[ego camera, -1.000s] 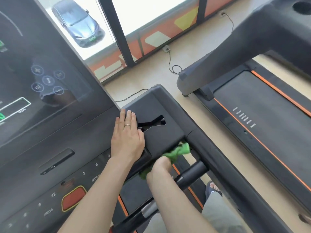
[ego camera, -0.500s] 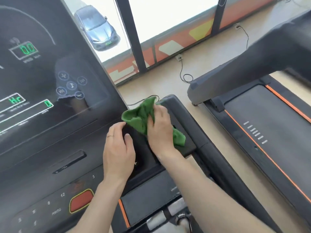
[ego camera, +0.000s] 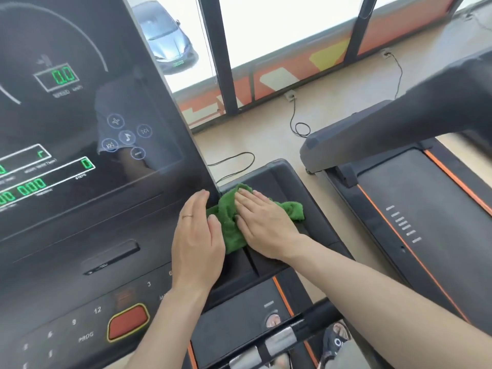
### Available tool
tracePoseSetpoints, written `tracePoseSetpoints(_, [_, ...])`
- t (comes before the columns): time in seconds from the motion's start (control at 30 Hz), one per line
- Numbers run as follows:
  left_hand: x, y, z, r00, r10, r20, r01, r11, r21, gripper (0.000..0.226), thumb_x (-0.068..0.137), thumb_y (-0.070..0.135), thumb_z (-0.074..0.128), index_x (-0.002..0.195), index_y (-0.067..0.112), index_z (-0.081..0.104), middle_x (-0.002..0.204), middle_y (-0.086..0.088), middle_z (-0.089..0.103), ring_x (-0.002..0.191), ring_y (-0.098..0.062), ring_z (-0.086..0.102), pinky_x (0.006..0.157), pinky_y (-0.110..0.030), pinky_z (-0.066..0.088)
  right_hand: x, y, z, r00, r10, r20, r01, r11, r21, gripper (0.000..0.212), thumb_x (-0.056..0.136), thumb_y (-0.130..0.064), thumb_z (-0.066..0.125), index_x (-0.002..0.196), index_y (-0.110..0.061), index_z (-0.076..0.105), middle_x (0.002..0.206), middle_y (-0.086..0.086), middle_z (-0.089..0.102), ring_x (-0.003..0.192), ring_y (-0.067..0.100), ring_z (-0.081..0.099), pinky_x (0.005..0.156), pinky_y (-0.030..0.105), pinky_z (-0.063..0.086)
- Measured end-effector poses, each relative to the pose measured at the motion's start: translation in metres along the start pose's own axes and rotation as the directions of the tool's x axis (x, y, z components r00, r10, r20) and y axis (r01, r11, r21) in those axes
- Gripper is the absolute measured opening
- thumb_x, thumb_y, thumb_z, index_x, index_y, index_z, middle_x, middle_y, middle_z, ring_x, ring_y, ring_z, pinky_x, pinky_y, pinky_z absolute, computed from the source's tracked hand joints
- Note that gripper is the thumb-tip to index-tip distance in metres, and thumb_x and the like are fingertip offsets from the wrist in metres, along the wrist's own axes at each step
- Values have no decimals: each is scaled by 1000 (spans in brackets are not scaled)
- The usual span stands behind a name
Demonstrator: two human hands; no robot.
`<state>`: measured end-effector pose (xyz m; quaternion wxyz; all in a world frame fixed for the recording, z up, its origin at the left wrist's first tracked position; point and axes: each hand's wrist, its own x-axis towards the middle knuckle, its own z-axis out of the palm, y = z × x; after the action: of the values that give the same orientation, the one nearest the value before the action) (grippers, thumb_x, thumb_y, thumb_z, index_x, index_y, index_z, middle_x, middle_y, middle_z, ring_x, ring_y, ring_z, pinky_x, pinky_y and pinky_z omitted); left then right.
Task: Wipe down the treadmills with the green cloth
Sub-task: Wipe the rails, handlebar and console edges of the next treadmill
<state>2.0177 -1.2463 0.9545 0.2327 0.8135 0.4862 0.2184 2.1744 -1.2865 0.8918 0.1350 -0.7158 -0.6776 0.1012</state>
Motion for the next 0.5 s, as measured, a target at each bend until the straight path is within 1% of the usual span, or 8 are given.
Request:
tracePoseSetpoints(0.1, [6,7,3,999,46,-14,-46,999,0,45,103,13,41,148,17,42,153,3,43,141,-10,36,118,-32,32,16,-1,-1,999,43,-11,-42,999,23,62,100,-34,20,146,-3,46,154,10,44,147,19,33,124,35,18])
tracePoseSetpoints(0.17, [9,14,10,996,92,-15,-92,996,-1,46,103,14,43,149,18,42,155,3,42,142,-12,36,118,-33,33,0,-4,2,998,50,-47,-49,999,18,56,100,-32,28,140,-3,55,147,11,53,143,22,41,122,35,23])
tracePoseSetpoints(0.23, [9,23,19,991,135,-4,-135,991,-16,47,103,14,44,150,17,41,157,2,41,144,-13,35,119,-35,32,-34,-5,1,999,-22,-49,22,1000,2,45,102,-29,39,134,-5,59,138,8,60,136,24,47,119,36,30])
tracePoseSetpoints(0.3, [11,31,33,986,166,13,-166,986,-23,48,103,15,44,151,15,41,158,0,39,146,-14,33,119,-37,32,-66,6,-8,992,-117,-39,115,992,-44,37,104,-26,42,127,-5,62,129,6,62,126,25,53,111,37,37])
tracePoseSetpoints(0.37, [10,37,52,980,195,41,-195,981,-12,49,103,16,44,151,13,40,159,-4,38,146,-18,33,119,-41,32,-90,32,-23,984,-158,-81,146,979,-139,35,104,-26,43,123,-5,64,128,6,64,119,25,59,104,37,45])
tracePoseSetpoints(0.43, [7,46,74,969,234,81,-237,971,17,51,102,17,44,152,12,39,158,-10,38,144,-26,36,118,-45,33,-114,63,-35,986,-78,-146,50,982,-182,34,102,-26,48,124,-5,65,130,6,65,119,24,60,103,37,47])
tracePoseSetpoints(0.47, [5,53,85,960,262,102,-266,964,27,51,101,17,46,152,12,40,157,-13,39,141,-30,39,117,-47,33,-131,80,-38,986,46,-163,-65,992,-111,35,102,-27,48,124,-6,65,130,6,65,119,23,59,103,36,47])
tracePoseSetpoints(0.5, [1,58,95,948,297,115,-303,952,38,51,100,15,48,150,10,43,154,-16,41,137,-34,42,116,-48,35,-150,88,-40,964,217,-157,-219,976,3,37,101,-31,46,123,-9,66,126,4,66,116,23,59,100,36,48])
